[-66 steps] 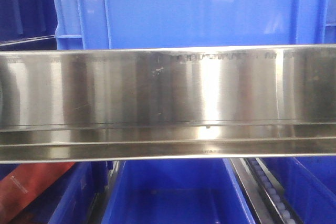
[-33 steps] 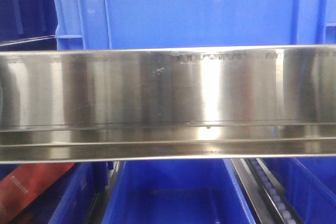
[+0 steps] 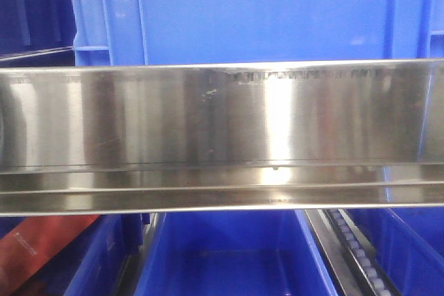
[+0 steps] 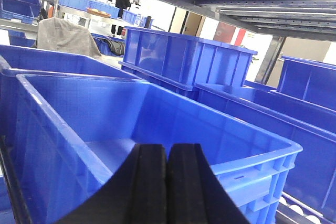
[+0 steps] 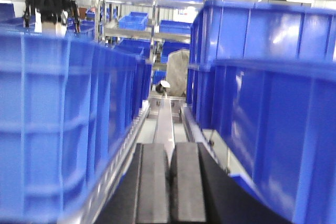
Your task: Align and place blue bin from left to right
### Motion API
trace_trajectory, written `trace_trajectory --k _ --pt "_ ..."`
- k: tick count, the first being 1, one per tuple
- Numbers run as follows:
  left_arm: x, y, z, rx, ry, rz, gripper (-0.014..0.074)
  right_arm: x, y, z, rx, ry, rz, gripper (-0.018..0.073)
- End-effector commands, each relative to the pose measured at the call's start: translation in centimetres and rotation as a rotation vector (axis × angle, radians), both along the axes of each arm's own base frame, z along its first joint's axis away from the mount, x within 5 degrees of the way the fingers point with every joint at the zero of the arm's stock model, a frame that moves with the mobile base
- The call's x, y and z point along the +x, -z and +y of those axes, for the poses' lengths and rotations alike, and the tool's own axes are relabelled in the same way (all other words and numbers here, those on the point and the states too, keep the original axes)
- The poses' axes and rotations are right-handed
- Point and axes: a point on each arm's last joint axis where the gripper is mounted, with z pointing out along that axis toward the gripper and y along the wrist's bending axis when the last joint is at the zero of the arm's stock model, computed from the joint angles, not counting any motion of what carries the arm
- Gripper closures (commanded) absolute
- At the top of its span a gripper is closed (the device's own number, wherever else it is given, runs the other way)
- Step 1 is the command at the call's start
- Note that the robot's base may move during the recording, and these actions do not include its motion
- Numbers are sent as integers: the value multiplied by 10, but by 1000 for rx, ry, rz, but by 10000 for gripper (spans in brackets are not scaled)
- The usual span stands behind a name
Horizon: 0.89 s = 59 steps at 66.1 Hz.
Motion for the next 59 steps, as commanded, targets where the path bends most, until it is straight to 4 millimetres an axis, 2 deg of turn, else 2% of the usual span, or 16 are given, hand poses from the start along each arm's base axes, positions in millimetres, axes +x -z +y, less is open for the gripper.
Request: trace_trajectory --k 1,22,43,59 --pt "-2 -2 0 -6 10 -11 707 -4 11 -1 7 6 23 725" --pt "-2 -2 0 -7 11 -12 707 1 42 0 6 5 97 725" --pt "-2 -2 0 -7 11 -12 707 1 35 0 36 4 22 725" --pt "-2 -2 0 -7 11 -12 707 1 36 0 34 4 31 725"
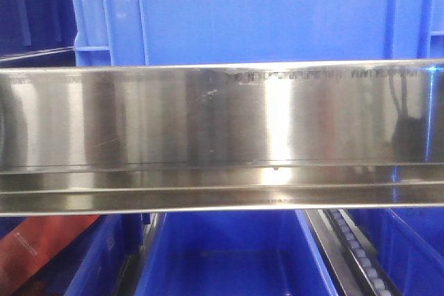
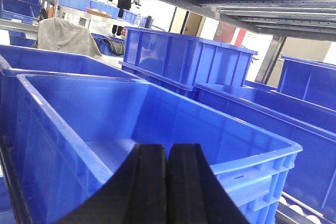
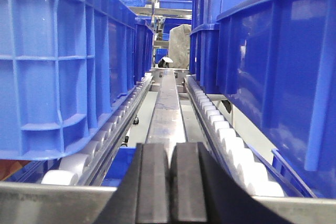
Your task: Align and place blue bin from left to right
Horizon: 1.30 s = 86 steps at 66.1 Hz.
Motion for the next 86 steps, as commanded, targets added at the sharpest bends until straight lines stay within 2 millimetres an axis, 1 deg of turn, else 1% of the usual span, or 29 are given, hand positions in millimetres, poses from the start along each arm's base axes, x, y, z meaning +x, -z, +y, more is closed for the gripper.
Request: trace_trajectory --k 1,55,61,66,71,78,86 --pt "-2 -2 0 -7 11 -12 707 -1 -2 0 8 3 -26 725" --pt "-2 -2 0 -7 11 -12 707 -1 -3 0 9 3 -32 725" --pt "-3 4 3 8 -14 23 707 -1 -3 0 9 3 -32 725" --pt "-6 10 9 17 -39 29 707 -1 -3 0 9 3 -32 725" --pt "-10 22 19 94 -101 -5 707 -1 -3 0 9 3 -32 725" --pt "-15 49 35 178 -212 -11 707 -1 -3 0 9 3 -32 725" --pt "-25 77 48 185 -302 -13 707 -1 -3 0 9 3 -32 725"
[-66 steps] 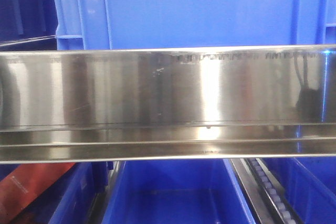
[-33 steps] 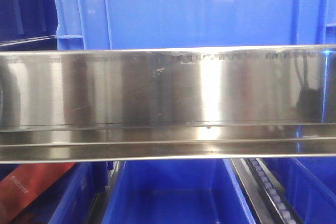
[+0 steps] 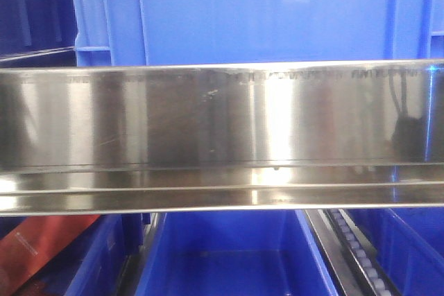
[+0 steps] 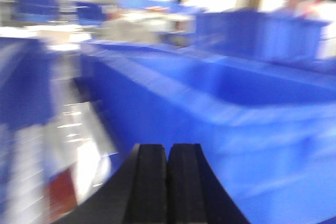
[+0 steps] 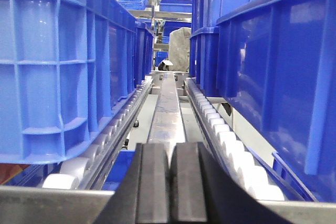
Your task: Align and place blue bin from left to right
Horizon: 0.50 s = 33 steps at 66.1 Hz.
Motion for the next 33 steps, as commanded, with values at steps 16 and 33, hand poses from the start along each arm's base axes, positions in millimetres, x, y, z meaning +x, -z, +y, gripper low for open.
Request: trace_trajectory --k 16,33 --pt "-23 62 23 28 -189 -43 707 -1 -2 0 8 3 -27 725" --pt "-37 83 31 -4 -299 -95 707 -1 -2 0 8 3 -27 725"
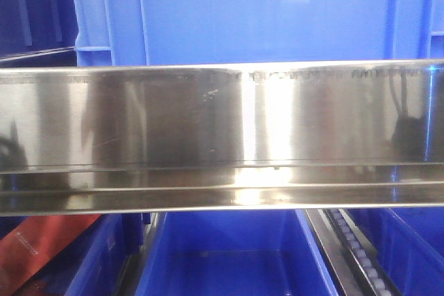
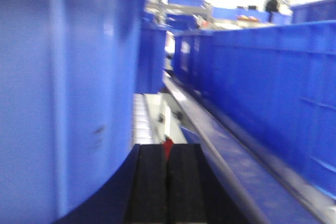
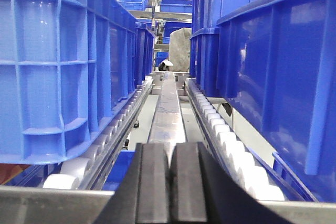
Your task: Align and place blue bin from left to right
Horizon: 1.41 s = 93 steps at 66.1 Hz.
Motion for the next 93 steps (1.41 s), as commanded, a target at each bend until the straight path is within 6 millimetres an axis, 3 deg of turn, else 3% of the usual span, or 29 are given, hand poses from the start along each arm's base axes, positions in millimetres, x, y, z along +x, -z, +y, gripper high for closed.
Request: trace_trajectory --k 1,18,93 --pt "-4 2 2 -7 -25 -52 707 -1 -2 0 8 3 -25 725" --pt "-8 21 4 -6 -54 -25 707 -1 -2 0 8 3 -25 725" --pt "-8 17 3 24 -56 -66 707 -1 -2 0 8 3 -25 725"
